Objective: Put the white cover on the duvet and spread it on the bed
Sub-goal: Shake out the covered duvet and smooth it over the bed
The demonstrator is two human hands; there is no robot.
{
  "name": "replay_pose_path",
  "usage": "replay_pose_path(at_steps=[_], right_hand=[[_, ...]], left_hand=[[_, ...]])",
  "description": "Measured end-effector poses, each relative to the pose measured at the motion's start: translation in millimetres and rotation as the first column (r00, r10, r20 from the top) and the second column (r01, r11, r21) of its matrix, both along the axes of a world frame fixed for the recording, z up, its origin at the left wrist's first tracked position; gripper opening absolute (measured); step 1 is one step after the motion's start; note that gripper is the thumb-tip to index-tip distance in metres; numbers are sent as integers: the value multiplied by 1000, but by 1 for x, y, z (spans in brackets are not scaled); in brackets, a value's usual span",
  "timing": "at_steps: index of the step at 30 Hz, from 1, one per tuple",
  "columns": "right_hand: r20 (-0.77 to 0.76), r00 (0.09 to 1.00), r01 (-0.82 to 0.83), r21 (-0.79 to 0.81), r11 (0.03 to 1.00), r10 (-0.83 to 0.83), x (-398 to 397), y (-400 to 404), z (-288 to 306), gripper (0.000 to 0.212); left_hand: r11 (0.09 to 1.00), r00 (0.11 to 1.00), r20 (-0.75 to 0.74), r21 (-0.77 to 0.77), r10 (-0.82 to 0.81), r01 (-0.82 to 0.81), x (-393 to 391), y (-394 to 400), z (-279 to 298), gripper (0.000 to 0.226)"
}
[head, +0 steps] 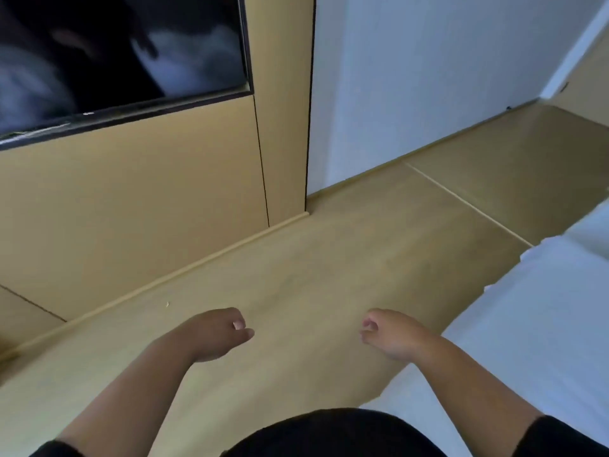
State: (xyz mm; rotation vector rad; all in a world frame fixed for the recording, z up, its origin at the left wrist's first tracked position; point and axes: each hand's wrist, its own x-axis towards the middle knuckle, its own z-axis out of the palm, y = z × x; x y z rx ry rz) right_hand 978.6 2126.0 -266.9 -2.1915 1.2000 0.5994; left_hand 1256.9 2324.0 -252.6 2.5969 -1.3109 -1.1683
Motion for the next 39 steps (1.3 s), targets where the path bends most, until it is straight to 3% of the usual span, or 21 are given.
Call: replay_pose_path(at_steps=[10, 20, 26, 33, 39], right_hand=[[-1, 973, 231, 17, 973, -231, 27, -173, -16, 50], [73, 934, 348, 28, 937, -350, 41, -422, 1, 49], [81, 898, 434, 4, 901, -433, 16, -513, 27, 48], [57, 763, 644, 23, 764, -644, -27, -618, 9, 51], [34, 568, 822, 9, 569, -822, -64, -718, 16, 54]], left_hand=[[950, 950, -46, -65, -308, 305, 58, -238, 7, 29], [936, 940, 20, -86, -341, 342, 90, -495, 34, 29], [900, 903, -30, -93, -429, 425, 71, -640, 31, 28], [802, 799, -75, -92, -597, 590, 41, -838, 4, 30], [618, 615, -66, -95, -786, 780, -10, -1035, 5, 33]])
